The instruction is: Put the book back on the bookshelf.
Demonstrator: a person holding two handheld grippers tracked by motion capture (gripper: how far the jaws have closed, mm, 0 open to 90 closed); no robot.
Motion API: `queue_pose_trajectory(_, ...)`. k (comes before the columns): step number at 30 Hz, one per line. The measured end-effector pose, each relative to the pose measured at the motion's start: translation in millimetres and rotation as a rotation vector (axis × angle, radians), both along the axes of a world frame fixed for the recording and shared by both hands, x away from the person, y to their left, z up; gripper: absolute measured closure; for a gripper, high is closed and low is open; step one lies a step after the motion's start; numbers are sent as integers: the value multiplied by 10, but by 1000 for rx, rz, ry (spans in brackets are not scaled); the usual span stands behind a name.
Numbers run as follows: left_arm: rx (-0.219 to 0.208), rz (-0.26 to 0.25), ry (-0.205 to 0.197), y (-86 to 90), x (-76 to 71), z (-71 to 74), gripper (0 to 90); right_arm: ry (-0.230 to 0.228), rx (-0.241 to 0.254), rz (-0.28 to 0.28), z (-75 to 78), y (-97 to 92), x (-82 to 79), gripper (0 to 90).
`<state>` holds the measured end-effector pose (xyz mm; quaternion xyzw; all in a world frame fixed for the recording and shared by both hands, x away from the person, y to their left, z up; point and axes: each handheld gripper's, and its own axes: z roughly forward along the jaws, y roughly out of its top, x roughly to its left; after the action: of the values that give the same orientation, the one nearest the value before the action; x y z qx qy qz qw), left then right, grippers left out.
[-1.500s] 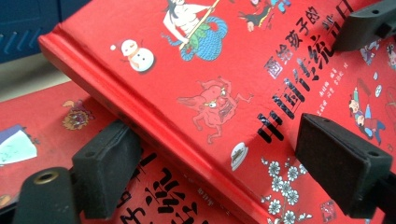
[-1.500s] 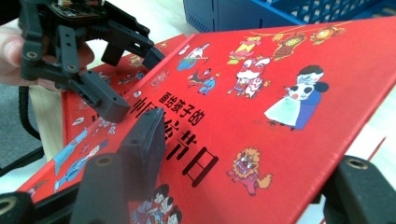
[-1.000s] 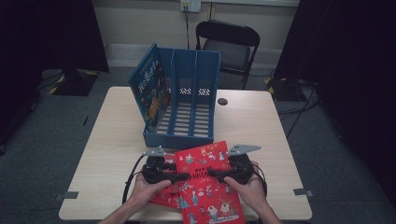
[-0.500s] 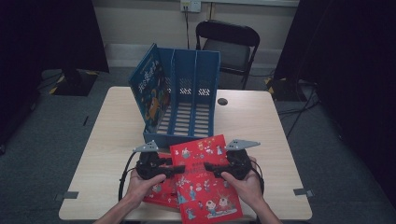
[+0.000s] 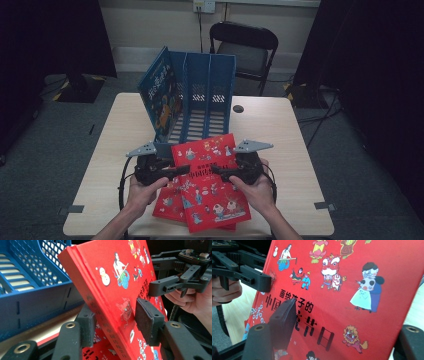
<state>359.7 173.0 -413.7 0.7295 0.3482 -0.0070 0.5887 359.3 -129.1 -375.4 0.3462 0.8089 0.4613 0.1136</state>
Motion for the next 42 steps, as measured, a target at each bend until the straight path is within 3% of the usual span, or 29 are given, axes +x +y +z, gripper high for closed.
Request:
queue_pose_trajectory(10,4,4,-51,0,42,180,569,-28,37,-27,67,-3,40,307)
queue_pose_trajectory(22,-33,27,-107,28,61,416,651,-76,50,-65,233,32,59,297)
queue_pose_trajectory(27,-32,19,-153,54,56,543,690,-107,59,-73,302,59,78,298)
queue_pose_trajectory(29,-35,-16,-168,83,54,583,706,-114,62,-70,326,63,80,297)
queue_pose_trajectory(30,-37,-22,-175,88,33,595,717,-117,64,-53,342,49,82,302)
queue_pose_trajectory(32,16,-1,-196,64,-38,613,711,-140,65,-33,376,21,58,323)
queue_pose_trajectory(36,-4,-21,-215,49,-100,565,720,-144,53,-12,348,1,16,313)
queue_pose_trajectory(42,7,-36,-227,-21,-149,563,707,-151,57,-11,317,-50,-66,309)
